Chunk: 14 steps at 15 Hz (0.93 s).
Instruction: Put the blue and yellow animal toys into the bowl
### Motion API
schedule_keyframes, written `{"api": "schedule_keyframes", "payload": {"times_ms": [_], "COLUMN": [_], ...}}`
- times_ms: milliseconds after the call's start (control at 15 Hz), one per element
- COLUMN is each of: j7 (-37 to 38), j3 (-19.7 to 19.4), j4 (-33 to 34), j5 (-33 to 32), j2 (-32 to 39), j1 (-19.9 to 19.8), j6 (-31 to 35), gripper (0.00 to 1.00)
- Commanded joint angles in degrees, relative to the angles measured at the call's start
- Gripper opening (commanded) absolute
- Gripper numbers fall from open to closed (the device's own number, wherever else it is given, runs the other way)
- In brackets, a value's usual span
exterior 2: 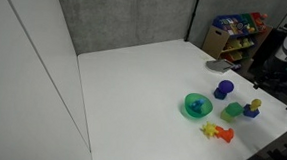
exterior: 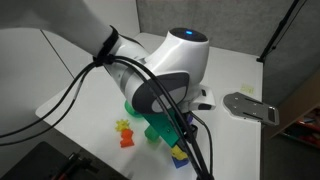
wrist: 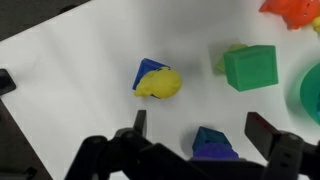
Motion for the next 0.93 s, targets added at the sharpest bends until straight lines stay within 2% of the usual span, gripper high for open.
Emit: {"api": "schedule_keyframes", "payload": {"times_ms": [0,467,867], "j7": [-2.12,-1.68,-0.91], "j3": [-0.66,-1.26,-0.73], "j4": [1.14,3.87,4.04], "j5": [-2.31,-7.11,-7.34], "j2": [4.39,12.56,13.69], "j1": [-1.2,-1.11,-1.3], "j6": [3.73,5.93,5.64], "gripper": [1.0,1.0,1.0]}}
